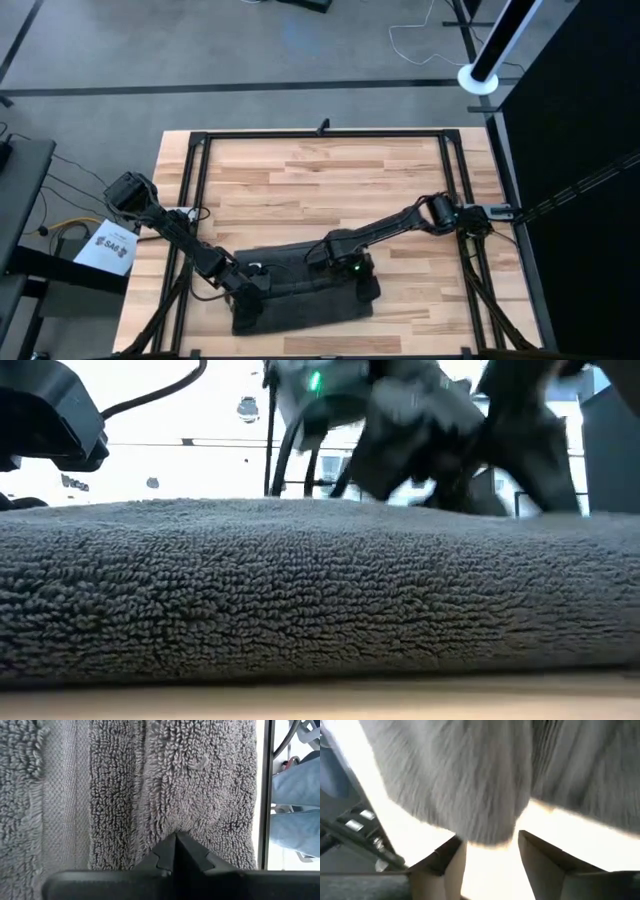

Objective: Roll towel
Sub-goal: Roll the black towel

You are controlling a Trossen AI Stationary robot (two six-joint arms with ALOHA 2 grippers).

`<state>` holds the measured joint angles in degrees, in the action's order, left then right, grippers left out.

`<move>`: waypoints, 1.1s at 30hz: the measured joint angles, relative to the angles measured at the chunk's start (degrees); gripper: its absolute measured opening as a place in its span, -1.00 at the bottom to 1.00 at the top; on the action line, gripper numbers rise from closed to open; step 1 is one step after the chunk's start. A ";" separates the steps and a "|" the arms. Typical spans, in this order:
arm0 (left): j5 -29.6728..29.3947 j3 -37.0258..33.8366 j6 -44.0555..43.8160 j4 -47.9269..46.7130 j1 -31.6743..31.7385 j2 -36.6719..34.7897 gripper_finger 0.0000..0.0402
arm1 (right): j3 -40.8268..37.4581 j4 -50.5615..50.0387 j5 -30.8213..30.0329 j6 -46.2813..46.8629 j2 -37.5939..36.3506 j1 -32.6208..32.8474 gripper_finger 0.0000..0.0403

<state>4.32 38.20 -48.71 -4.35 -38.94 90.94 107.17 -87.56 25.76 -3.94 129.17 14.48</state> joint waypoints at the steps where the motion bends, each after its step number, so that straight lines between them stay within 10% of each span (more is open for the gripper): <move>1: -0.04 0.00 0.08 0.07 0.00 0.00 -1.00 | 0.02 0.01 -0.06 0.86 -1.21 0.00 -0.05; 10: -0.09 -0.09 1.24 1.45 0.75 0.07 -1.00 | 0.07 8.41 -2.81 17.62 -14.64 4.55 -0.06; 17: -0.10 -0.11 1.68 2.56 1.31 0.09 -1.00 | 0.07 35.49 -7.88 14.66 -14.46 8.52 -0.07; 25: 1.71 -0.11 0.76 2.54 2.58 0.13 -1.00 | 0.18 40.78 -33.29 13.25 -12.72 18.43 0.03; 33: 2.55 -0.11 -0.20 2.02 4.97 0.13 -1.00 | 0.09 45.01 -38.26 18.80 -3.98 20.83 0.26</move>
<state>6.87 38.09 -48.91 -2.33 -33.97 91.07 107.26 -42.55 -12.50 14.87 125.19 35.31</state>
